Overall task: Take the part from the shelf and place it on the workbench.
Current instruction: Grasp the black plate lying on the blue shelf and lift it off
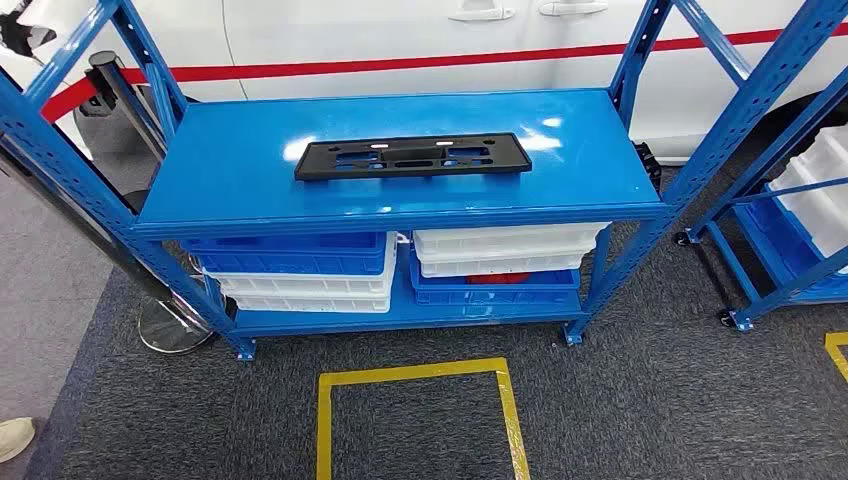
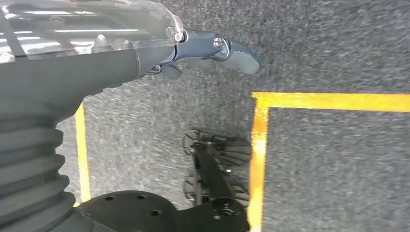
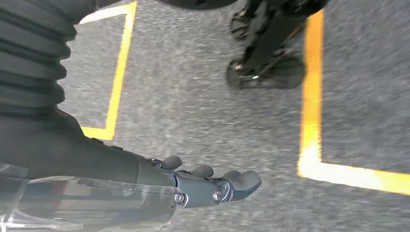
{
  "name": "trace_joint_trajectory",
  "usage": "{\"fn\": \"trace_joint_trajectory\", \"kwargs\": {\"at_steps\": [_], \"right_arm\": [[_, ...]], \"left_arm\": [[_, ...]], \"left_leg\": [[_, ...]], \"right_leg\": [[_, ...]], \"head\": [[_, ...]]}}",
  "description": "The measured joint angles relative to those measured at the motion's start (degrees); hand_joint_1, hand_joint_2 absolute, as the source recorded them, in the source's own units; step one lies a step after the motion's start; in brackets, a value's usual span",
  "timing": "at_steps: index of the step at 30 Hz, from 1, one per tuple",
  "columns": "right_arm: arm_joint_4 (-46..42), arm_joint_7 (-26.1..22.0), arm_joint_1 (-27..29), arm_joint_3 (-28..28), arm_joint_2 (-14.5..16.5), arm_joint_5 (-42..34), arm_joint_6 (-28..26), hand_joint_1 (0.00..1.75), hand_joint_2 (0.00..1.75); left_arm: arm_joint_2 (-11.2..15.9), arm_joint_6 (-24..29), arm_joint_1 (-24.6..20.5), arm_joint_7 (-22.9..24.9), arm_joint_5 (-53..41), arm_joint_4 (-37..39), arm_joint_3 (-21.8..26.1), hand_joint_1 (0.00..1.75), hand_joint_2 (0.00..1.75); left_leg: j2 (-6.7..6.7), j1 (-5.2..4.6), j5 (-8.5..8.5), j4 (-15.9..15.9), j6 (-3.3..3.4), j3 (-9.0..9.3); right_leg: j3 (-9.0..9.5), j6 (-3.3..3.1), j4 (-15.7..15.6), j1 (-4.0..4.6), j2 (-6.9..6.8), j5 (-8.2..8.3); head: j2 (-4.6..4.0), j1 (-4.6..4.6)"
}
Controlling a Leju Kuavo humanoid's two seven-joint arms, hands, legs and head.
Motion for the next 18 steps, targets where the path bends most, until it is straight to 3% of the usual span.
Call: {"fn": "trace_joint_trajectory", "kwargs": {"at_steps": [3, 6, 7, 9, 11, 12, 13, 15, 17, 18], "right_arm": [[-0.19, -2.56, -1.31, -0.9, 0.8, 1.16, 1.54, 0.0, 0.0], [-2.04, -6.42, -2.75, -0.55, 1.6, 0.94, 4.27, 0.0, 0.0], [-2.91, -7.45, -3.07, -0.11, 1.74, 0.42, 5.09, 0.0, 0.0], [-4.62, -8.88, -3.49, 1.01, 1.95, -0.94, 6.2, 0.0, 0.0], [-6.82, -9.82, -3.55, 2.2, 2.02, -2.44, 6.9, 0.0, 0.0], [-8.37, -10.34, -3.47, 2.85, 2.02, -3.3, 7.26, 0.0, 0.0], [-10.19, -10.94, -3.46, 3.6, 2.02, -4.24, 7.68, 0.0, 0.0], [-14.03, -12.17, -3.71, 5.28, 2.02, -6.14, 8.47, 0.0, 0.0], [-17.64, -13.23, -4.05, 7.16, 2.02, -7.8, 9.14, 0.0, 0.0], [-19.47, -13.69, -4.1, 8.07, 2.02, -8.54, 9.45, 0.0, 0.0]], "left_arm": [[0.0, -0.14, -0.45, -0.74, -0.29, 0.48, 1.24, 0.0, 0.0], [-0.08, -0.3, -1.15, -1.68, -0.63, 1.0, 2.9, 0.0, 0.0], [-0.13, -0.38, -1.31, -1.91, -0.68, 1.12, 3.32, 0.0, 0.0], [-0.2, -0.51, -1.39, -2.22, -0.77, 1.27, 3.87, 0.0, 0.0], [-0.21, -0.6, -1.39, -2.37, -0.85, 1.37, 4.31, 0.0, 0.0], [-0.24, -0.63, -1.41, -2.45, -0.94, 1.49, 4.62, 0.0, 0.0], [-0.28, -0.66, -1.43, -2.54, -1.03, 1.62, 5.0, 0.0, 0.0], [-0.37, -0.65, -1.51, -2.79, -1.19, 1.86, 5.74, 0.0, 0.0], [-0.39, -0.63, -1.76, -3.04, -1.27, 2.04, 6.4, 0.0, 0.0], [-0.39, -0.6, -1.91, -3.14, -1.29, 2.15, 6.73, 0.0, 0.0]], "left_leg": [[0.0, -0.07, 0.04, 0.05, 0.13, -0.04], [0.3, 0.42, 0.8, -0.99, 0.92, 0.54], [0.48, 0.63, 1.08, -1.41, 1.23, 0.75], [0.77, 0.68, 1.23, -1.62, 1.5, 0.83], [0.89, 0.69, 1.1, -1.51, 1.47, 0.86], [0.89, 0.76, 0.95, -1.37, 1.34, 0.9], [0.89, 0.87, 0.72, -1.13, 1.11, 0.97], [1.02, 0.95, 0.01, -0.35, 0.36, 0.94], [1.17, 0.83, -0.58, 0.31, -0.42, 0.72], [1.22, 0.77, -0.67, 0.4, -0.74, 0.62]], "right_leg": [[0.02, 0.2, -0.09, -0.05, 0.03, 0.11], [-0.28, 0.67, 0.77, 0.12, -0.64, -0.55], [-1.12, 0.76, 2.63, 0.18, -1.12, -1.72], [-4.48, 0.9, 9.45, 0.06, -1.88, -5.13], [-7.4, 1.25, 14.89, -0.19, -2.04, -6.47], [-7.57, 1.43, 14.78, -0.33, -2.11, -5.49], [-6.78, 1.57, 12.7, -0.46, -2.25, -3.61], [-3.74, 1.64, 5.64, -0.52, -2.81, 0.06], [-2.11, 1.13, 1.77, -0.26, -3.17, 0.99], [-2.09, 0.75, 1.6, -0.04, -3.16, 0.66]], "head": [[0.0, 0.01], [0.0, 0.07], [0.0, 0.12], [0.0, 0.2], [0.0, 0.21], [0.0, 0.22], [0.0, 0.23], [0.0, 0.26], [0.0, 0.2], [-0.01, 0.16]]}}
